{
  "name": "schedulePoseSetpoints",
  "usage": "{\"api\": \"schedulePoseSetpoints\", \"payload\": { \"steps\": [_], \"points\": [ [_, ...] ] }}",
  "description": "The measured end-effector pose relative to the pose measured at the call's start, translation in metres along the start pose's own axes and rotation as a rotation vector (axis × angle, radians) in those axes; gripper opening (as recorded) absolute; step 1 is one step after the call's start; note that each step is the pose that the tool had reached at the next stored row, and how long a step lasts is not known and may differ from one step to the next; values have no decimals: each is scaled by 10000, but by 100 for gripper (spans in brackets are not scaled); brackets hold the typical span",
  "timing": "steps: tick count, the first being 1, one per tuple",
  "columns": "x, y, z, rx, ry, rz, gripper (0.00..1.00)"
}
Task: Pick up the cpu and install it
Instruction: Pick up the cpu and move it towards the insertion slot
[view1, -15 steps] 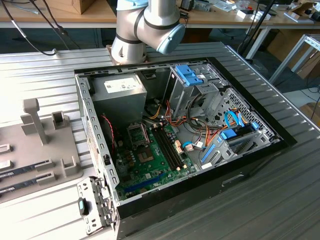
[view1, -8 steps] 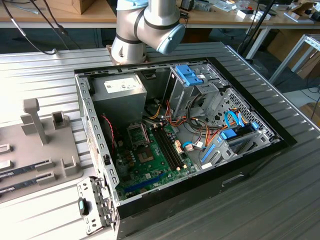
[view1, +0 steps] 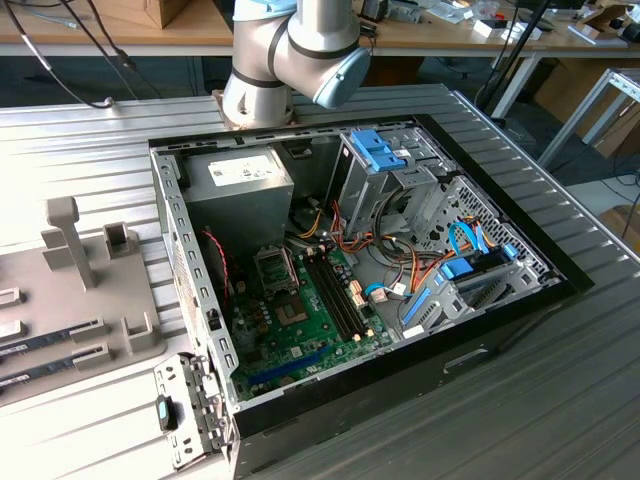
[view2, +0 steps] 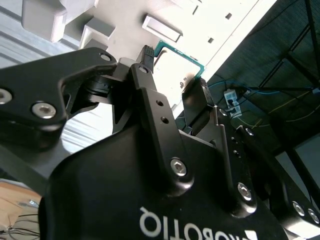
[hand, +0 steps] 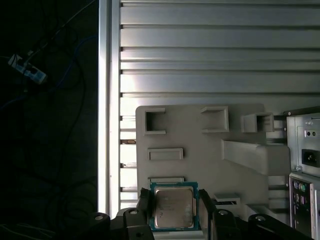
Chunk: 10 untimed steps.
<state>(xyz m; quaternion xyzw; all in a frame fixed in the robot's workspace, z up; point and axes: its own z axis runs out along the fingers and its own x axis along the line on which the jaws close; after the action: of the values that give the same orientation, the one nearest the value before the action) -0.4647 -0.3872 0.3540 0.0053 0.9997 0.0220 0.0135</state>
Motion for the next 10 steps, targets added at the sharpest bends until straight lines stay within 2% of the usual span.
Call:
{"api": "schedulePoseSetpoints", "payload": {
  "steps": [10],
  "points": [
    [-2, 4, -85, 0, 1, 0, 47]
  ]
}}
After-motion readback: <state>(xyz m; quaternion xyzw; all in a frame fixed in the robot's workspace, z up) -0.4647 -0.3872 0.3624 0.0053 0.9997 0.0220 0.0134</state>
